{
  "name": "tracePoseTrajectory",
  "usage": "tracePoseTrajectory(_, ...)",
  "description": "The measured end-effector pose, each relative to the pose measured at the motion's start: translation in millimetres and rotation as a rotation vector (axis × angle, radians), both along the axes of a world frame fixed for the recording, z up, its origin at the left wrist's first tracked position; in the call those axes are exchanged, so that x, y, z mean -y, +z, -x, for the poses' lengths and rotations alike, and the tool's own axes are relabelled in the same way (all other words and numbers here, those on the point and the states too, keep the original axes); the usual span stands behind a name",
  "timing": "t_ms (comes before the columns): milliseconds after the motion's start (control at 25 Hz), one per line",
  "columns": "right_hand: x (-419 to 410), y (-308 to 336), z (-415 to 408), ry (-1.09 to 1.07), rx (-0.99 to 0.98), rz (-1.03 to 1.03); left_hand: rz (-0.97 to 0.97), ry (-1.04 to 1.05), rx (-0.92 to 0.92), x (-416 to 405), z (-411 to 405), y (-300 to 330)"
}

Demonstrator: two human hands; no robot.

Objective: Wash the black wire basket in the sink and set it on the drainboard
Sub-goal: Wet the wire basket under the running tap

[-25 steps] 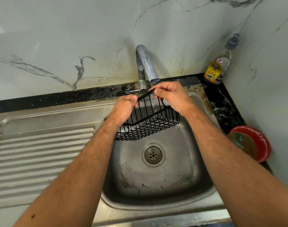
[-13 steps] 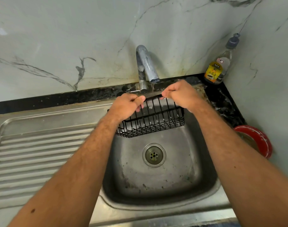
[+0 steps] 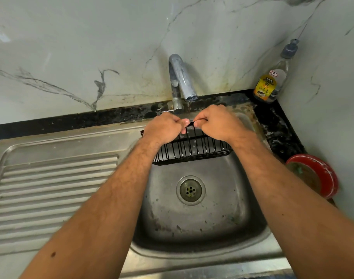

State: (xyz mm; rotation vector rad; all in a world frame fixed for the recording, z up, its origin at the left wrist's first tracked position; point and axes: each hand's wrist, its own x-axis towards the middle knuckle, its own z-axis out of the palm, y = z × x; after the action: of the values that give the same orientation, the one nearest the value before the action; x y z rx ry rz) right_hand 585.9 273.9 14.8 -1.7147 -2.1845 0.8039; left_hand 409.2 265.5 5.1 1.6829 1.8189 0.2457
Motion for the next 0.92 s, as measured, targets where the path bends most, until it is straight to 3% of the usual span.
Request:
tracePoseTrajectory(280,-2,-18,-16,-0.158,-0.113,0.151,-0.001,-0.014,-0.063,-3,16,10)
tracePoseTrajectory(400,-2,-17,-26,-0.201,-0.150,0.174,0.012,0.063,0.103,-5,27,10)
tracePoseTrajectory(560,-10,-26,-38,-0.238,-0.210,0.206,-0.126,0.105,0.558,-3,35,-2)
tracePoseTrajectory(640,-10,-33,-46,-0.260,-0.216,0.217,-0.179,0.098,0.688,-3,35,-7)
tracePoseTrajectory(920,-1,-52,-54,-0.231,-0.257,0.215,-0.134,0.099,0.676,-4,23,-7)
